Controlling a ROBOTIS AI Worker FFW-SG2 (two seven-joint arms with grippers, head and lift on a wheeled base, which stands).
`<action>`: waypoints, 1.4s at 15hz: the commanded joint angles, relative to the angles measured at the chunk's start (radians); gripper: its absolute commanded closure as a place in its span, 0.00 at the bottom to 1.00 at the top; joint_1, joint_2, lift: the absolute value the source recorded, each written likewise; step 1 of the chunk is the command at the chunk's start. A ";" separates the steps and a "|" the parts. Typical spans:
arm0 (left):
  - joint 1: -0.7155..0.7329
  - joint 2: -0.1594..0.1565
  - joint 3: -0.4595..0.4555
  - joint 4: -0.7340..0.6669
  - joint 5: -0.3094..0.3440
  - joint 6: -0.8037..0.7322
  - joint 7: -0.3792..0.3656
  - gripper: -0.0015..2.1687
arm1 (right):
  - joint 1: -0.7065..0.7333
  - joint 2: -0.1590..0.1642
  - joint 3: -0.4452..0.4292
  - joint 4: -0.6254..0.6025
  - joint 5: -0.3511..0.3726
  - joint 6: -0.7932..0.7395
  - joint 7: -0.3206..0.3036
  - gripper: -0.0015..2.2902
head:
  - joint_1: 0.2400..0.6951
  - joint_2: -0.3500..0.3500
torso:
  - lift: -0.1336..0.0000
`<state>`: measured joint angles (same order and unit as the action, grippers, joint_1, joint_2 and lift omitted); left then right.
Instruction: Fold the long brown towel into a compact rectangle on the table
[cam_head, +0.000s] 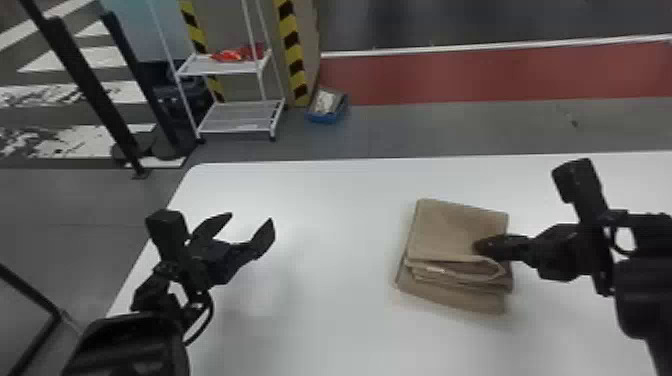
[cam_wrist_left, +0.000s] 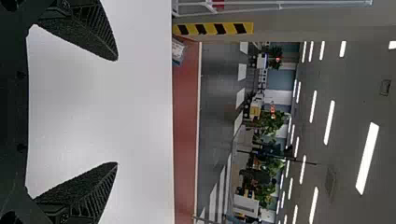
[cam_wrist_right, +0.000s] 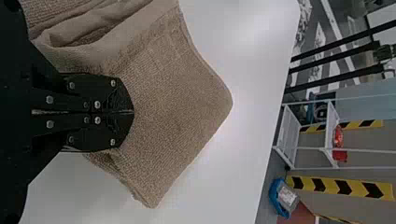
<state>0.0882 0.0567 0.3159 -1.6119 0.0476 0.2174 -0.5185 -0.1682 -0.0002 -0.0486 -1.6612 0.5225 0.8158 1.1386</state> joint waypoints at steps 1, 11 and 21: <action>0.004 0.000 0.000 -0.005 0.000 0.003 0.002 0.04 | 0.053 0.001 0.018 -0.107 -0.022 0.055 0.044 0.96 | 1.00 0.76 | 0.07; 0.008 0.000 0.002 -0.017 0.002 0.003 -0.002 0.04 | 0.179 -0.015 0.078 -0.181 0.070 0.012 0.136 0.96 | 1.00 0.83 | 0.07; 0.022 0.000 0.002 -0.031 0.015 0.009 -0.002 0.04 | 0.237 -0.078 0.073 -0.236 0.178 -0.191 0.228 0.91 | 1.00 0.82 | 0.07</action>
<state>0.1102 0.0568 0.3188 -1.6419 0.0629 0.2225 -0.5200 0.0607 -0.0757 0.0408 -1.8619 0.7053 0.6378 1.3593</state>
